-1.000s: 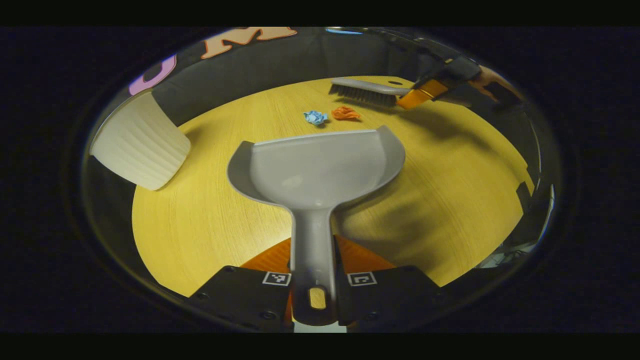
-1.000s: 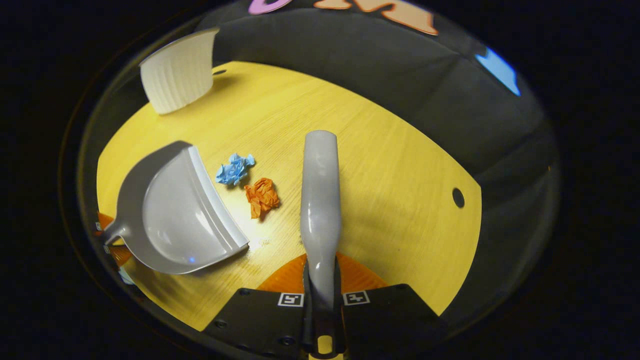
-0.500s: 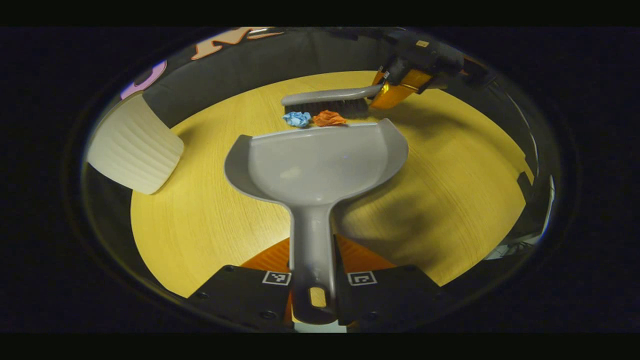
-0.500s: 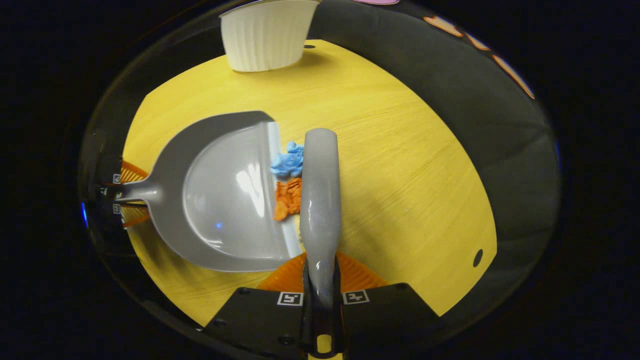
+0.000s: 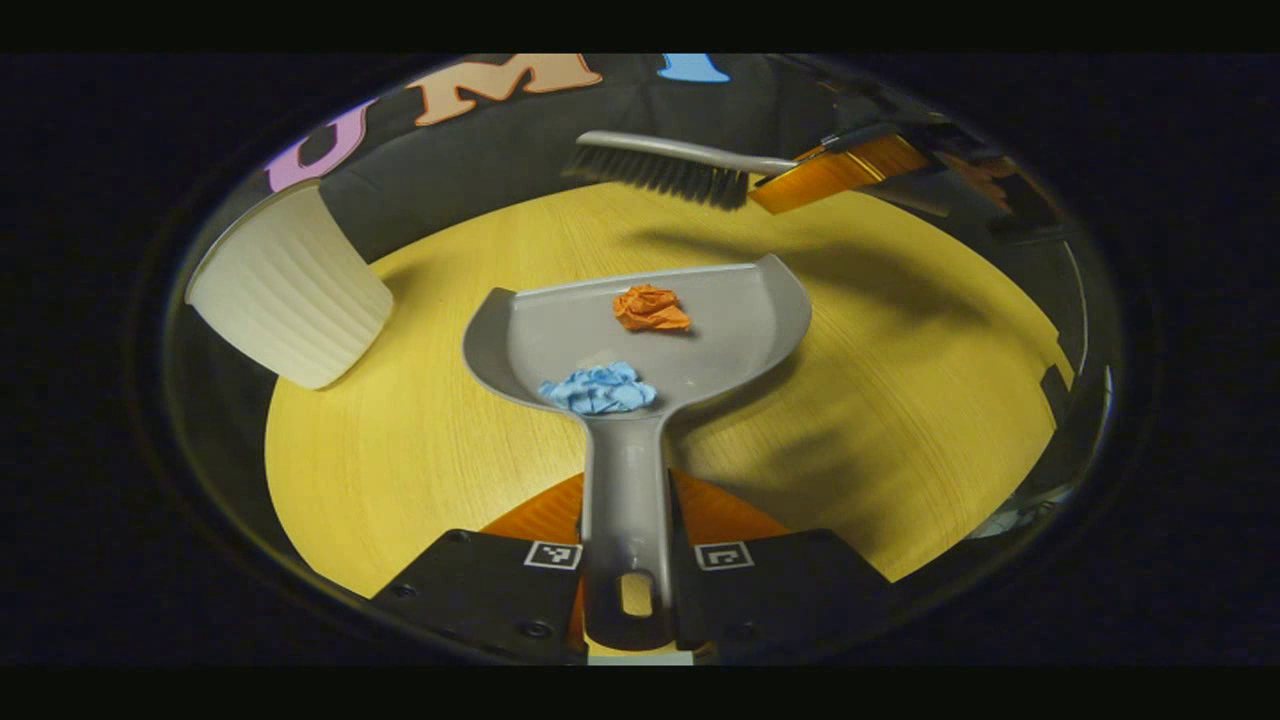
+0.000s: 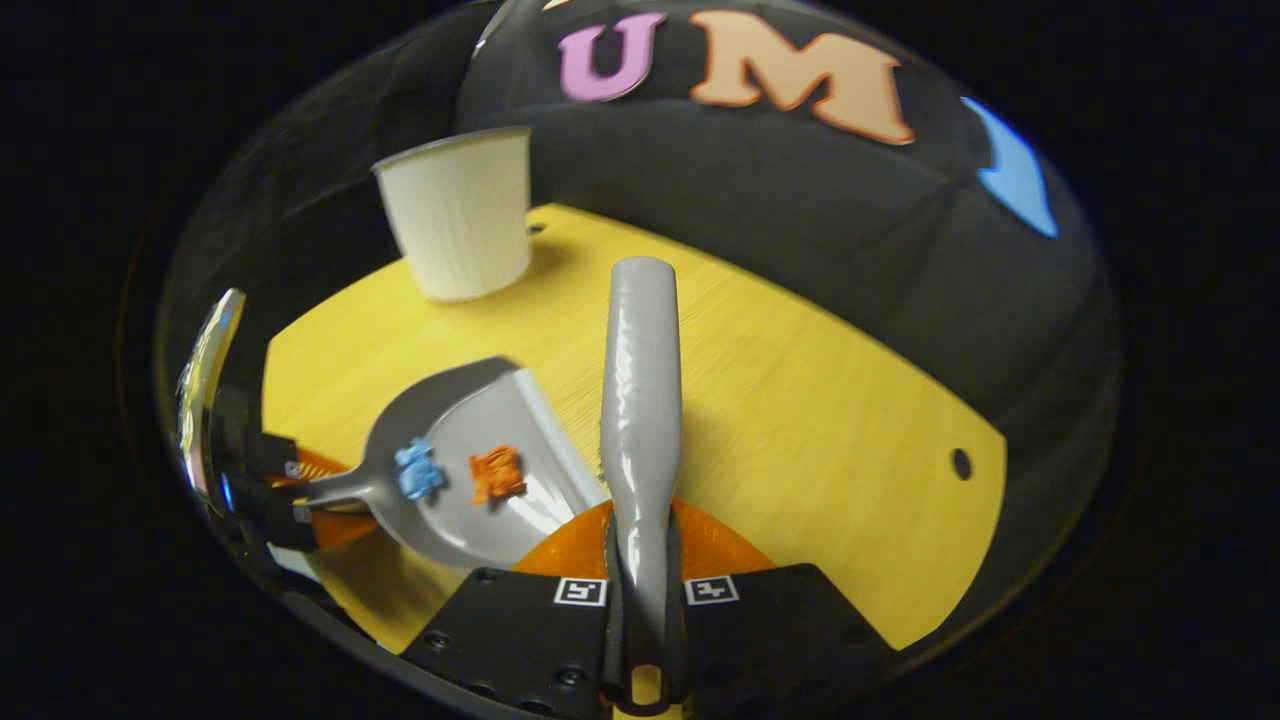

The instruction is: Pick up the small broom and dustpan from the desktop, sweep the trash into the dustpan with the broom, and then empty the trash into the garbage bin.

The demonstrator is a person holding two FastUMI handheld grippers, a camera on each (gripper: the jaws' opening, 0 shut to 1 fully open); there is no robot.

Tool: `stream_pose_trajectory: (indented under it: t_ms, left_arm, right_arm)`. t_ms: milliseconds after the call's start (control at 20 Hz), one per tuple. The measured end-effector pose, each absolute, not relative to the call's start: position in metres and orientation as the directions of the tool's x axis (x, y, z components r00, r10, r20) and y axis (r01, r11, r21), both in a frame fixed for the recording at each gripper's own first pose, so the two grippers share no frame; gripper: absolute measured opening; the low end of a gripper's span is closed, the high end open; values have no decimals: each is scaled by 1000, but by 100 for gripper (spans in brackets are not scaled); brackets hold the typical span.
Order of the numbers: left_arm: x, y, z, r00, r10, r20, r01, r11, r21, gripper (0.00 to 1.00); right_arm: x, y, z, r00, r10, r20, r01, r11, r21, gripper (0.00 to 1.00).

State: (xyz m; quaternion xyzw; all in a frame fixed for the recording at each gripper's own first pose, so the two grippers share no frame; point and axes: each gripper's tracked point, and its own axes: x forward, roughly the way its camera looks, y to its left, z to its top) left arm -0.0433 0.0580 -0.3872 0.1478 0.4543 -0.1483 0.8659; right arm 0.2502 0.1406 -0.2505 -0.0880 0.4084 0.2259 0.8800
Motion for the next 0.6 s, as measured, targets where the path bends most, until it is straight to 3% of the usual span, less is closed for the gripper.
stream_pose_trajectory:
  t_ms: [200, 600]
  left_arm:
    - [-28, 53, -355, 661, -136, -738, 349, 927, 141, 27]
    - [-23, 48, -342, 787, -54, -614, 263, 931, 255, 26]
  right_arm:
    - [232, 84, -250, 590, 241, -771, -213, 967, 139, 13]
    - [129, 86, -295, 517, 214, -829, -89, 976, 197, 13]
